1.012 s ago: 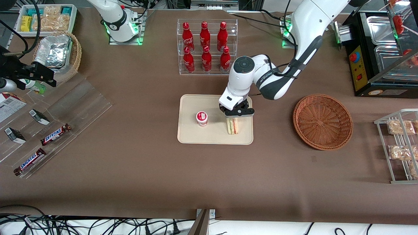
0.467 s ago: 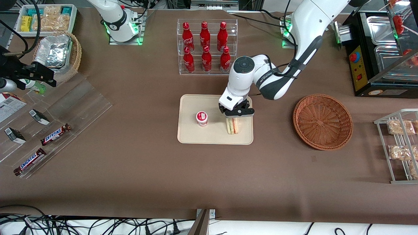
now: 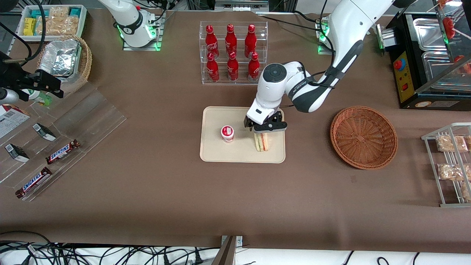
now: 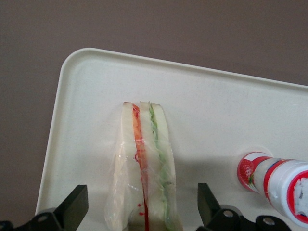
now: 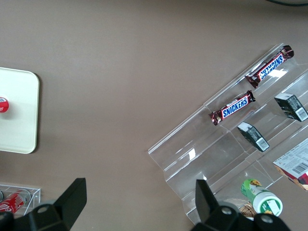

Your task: Place sandwich from basket to tray

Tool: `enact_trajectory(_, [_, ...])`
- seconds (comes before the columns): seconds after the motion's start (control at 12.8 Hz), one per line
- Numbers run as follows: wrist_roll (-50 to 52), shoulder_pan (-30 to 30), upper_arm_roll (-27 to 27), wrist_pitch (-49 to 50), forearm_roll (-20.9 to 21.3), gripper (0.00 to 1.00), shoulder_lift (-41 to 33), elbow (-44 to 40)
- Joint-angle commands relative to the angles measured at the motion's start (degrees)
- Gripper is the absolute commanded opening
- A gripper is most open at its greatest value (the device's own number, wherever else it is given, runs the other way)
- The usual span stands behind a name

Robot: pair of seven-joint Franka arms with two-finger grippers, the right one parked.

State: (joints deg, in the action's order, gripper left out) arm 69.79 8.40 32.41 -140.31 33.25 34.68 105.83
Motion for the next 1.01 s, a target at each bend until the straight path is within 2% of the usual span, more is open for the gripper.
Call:
enact_trajectory(0.0, [1.66,-0.75,1.77,4.5,-0.01,1.0,-3.3,-0.36])
enact_trajectory(0.16, [0.96,-3.9,4.66,6.96,-3.18,1.0,-5.58,-0.54])
enact_trajectory(0.31, [0.87,-7.07,7.74,9.08,-3.19,1.0,-6.2,-0.8])
enact_trajectory(0.54, [0.7,-8.57,8.28,10.83,-3.19,1.0,-8.05,-0.8])
enact_trajectory(0.7, [-3.23,-9.45,8.46,13.64,-3.97,1.0,-9.63,-2.02])
enact_trajectory(0.86, [-10.95,-9.45,8.28,20.29,-8.44,1.0,-10.51,-6.31])
enact_trajectory(0.93, [-16.48,-9.54,7.85,25.82,-12.2,1.0,-10.78,-9.9])
